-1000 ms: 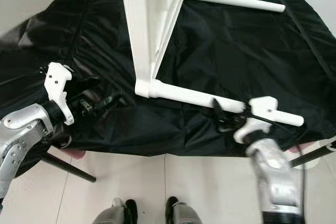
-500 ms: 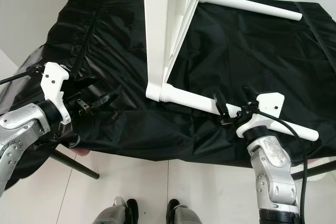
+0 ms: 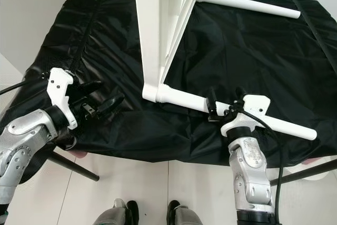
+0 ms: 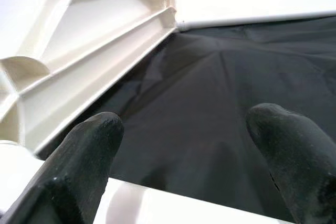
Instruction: Building children table
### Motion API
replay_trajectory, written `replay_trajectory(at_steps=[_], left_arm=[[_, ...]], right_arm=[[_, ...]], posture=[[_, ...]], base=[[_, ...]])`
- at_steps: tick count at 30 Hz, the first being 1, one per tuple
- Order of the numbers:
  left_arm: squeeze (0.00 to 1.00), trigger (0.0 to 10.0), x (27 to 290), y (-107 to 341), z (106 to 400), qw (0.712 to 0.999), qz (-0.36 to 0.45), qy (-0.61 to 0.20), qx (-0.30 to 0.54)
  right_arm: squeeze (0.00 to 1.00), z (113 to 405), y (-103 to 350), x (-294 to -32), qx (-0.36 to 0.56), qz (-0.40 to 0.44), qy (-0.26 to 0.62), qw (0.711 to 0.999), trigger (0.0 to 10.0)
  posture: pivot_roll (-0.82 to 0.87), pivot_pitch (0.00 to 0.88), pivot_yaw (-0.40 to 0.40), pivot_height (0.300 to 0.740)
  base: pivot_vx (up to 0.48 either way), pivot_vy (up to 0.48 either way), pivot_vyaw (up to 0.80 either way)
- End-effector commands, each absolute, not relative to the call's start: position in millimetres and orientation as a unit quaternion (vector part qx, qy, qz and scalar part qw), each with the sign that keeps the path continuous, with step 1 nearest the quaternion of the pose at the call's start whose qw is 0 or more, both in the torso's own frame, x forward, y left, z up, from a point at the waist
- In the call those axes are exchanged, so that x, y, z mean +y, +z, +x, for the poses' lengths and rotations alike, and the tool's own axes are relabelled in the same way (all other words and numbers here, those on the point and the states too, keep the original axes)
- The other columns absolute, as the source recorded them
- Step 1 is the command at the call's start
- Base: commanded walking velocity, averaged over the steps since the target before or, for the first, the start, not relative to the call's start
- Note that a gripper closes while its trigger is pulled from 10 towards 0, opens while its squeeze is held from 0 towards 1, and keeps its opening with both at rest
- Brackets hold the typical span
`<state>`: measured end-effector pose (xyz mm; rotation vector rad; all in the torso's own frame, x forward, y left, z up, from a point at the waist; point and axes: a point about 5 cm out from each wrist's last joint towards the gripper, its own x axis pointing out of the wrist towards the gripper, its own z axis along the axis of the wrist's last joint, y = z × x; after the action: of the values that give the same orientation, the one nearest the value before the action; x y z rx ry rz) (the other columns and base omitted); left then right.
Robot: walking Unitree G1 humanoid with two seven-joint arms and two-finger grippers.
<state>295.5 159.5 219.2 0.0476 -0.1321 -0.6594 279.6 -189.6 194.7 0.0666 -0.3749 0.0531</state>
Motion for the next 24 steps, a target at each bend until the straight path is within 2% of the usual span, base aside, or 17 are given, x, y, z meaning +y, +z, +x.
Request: replay_trajectory(at_steps=[1, 10, 12, 19, 24], left_arm=[[0.0, 10.0, 169.2, 214.7, 297.5, 0.958, 0.024, -0.278, -0.061], [0.0, 10.0, 189.3, 198.9, 313.1, 0.991, -0.001, -0.109, -0.076], [0.0, 10.0, 189.3, 198.9, 313.1, 0.991, -0.001, -0.109, -0.076], [0.0, 10.0, 193.7, 184.1, 315.4, 0.995, 0.021, -0.029, -0.093], [0.0, 10.0, 183.0, 176.4, 312.3, 0.994, -0.007, -0.052, -0.098]], right_arm=[[0.0, 278.4, 192.7, -189.5, -0.187, 0.032, 0.02, 0.982, 10.0], [0.0, 292.7, 179.9, -171.6, -0.149, -0.003, -0.015, 0.989, 10.0], [0.0, 292.7, 179.9, -171.6, -0.149, -0.003, -0.015, 0.989, 10.0], [0.0, 300.8, 170.3, -160.5, -0.128, -0.019, -0.012, 0.991, 10.0], [0.0, 301.5, 165.5, -156.0, -0.131, -0.022, 0.003, 0.991, 10.0]], posture=[[0.02, 0.145, 0.038, 0.74], [0.02, 0.077, 0.035, 0.74], [0.02, 0.077, 0.035, 0.74], [0.02, 0.025, 0.031, 0.74], [0.02, 0.014, 0.034, 0.74]], base=[[0.0, 0.0, 0.0], [0.0, 0.0, 0.0], [0.0, 0.0, 0.0], [0.0, 0.0, 0.0], [0.0, 0.0, 0.0]])
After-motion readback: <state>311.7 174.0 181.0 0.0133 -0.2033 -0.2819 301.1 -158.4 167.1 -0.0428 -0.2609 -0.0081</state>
